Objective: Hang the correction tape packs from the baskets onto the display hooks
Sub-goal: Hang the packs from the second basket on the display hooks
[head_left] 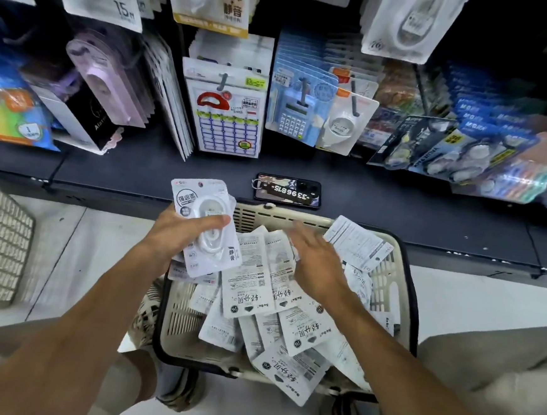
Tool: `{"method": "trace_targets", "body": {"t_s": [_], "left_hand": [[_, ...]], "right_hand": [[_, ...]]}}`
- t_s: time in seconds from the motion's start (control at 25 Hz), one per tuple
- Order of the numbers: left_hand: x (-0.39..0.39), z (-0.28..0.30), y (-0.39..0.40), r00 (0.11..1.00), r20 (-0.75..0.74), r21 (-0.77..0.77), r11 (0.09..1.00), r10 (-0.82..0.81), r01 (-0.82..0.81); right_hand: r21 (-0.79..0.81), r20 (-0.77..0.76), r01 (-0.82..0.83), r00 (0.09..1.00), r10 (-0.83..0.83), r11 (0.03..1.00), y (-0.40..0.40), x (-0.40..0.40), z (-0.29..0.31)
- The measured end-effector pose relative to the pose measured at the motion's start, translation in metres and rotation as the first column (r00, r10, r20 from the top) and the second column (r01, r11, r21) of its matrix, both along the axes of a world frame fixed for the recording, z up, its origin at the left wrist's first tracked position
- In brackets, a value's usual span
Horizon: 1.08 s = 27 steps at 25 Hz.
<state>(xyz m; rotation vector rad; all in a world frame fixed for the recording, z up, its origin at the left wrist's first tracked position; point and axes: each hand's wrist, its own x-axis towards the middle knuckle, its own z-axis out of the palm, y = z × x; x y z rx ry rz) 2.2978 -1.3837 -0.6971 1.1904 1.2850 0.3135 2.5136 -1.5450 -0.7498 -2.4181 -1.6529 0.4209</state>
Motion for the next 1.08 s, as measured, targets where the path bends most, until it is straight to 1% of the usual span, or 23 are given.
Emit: {"method": "trace_targets", "body": {"t_s": [0.04,0.08,0.12,0.16,0.24,0.28,0.32,0.4,0.48,0.6,0.68,0.76,0.84,0.88,0.92,1.0,1.04,1.08], "left_hand": [[0.002,-0.001,0.000,1.000,0.005,0.002,1.000,-0.012,0.012],[0.005,-0.001,-0.001,1.000,0.014,-0.001,1.000,-0.014,0.014],[0.008,0.000,-0.002,1.000,0.025,-0.005,1.000,-0.017,0.017],[0.012,0.001,-0.003,0.999,0.035,-0.007,1.000,-0.025,0.025],[0.021,0.003,-0.005,0.998,0.047,-0.008,0.999,-0.045,0.046],[0.024,0.003,-0.006,0.998,0.048,-0.009,0.999,-0.050,0.051],[0.028,0.003,-0.007,0.997,0.053,-0.012,0.998,-0.055,0.055],[0.036,0.003,-0.011,0.994,0.075,-0.018,0.997,-0.074,0.075],[0.043,0.003,-0.014,0.992,0.085,-0.012,0.996,-0.088,0.090],[0.056,0.015,-0.022,0.987,0.112,-0.017,0.993,-0.117,0.120],[0.067,0.032,-0.026,0.973,0.172,-0.017,0.987,-0.157,0.162],[0.078,0.054,-0.029,0.950,0.284,-0.070,0.985,-0.131,0.157],[0.085,0.078,-0.027,0.919,0.384,-0.113,0.984,-0.085,0.139],[0.086,0.091,-0.026,0.907,0.413,-0.109,0.984,-0.084,0.141],[0.087,0.103,-0.024,0.900,0.428,-0.093,0.986,-0.084,0.137],[0.087,0.122,-0.022,0.895,0.438,-0.033,0.993,-0.087,0.112],[0.088,0.129,-0.022,0.896,0.436,-0.002,0.995,-0.090,0.101],[0.088,0.137,-0.024,0.892,0.441,0.024,0.995,-0.095,0.094]], "right_hand": [[0.057,0.025,0.242,0.970,-0.243,0.969,0.000,0.016,0.005],[0.069,0.029,0.432,0.900,-0.434,0.899,-0.004,0.035,0.010],[0.043,0.025,0.536,0.843,-0.538,0.843,-0.012,0.052,0.015],[0.018,0.018,0.561,0.827,-0.561,0.828,-0.021,0.067,0.015],[0.031,-0.015,0.501,0.866,-0.500,0.865,-0.033,0.080,0.013],[0.039,-0.072,0.479,0.877,-0.475,0.877,-0.039,0.080,0.012],[0.047,-0.153,0.478,0.871,-0.466,0.877,-0.044,0.078,0.011],[0.076,-0.362,0.479,0.830,-0.424,0.874,-0.055,0.071,0.012],[0.202,-0.526,0.462,0.795,-0.302,0.863,-0.061,0.067,0.026],[0.405,-0.675,0.416,0.737,-0.040,0.814,-0.049,0.054,0.072],[0.519,-0.695,0.355,0.705,0.142,0.777,-0.032,0.046,0.110],[0.582,-0.679,0.324,0.698,0.227,0.746,-0.023,0.046,0.144],[0.592,-0.715,0.375,0.653,0.250,0.714,-0.021,0.047,0.170],[0.592,-0.732,0.403,0.631,0.257,0.698,-0.021,0.047,0.180],[0.597,-0.736,0.427,0.628,0.253,0.679,-0.020,0.045,0.187],[0.627,-0.715,0.441,0.653,0.249,0.643,-0.017,0.036,0.199],[0.628,-0.725,0.449,0.635,0.267,0.635,-0.016,0.030,0.203],[0.603,-0.764,0.488,0.581,0.280,0.631,-0.013,0.025,0.205]]}}
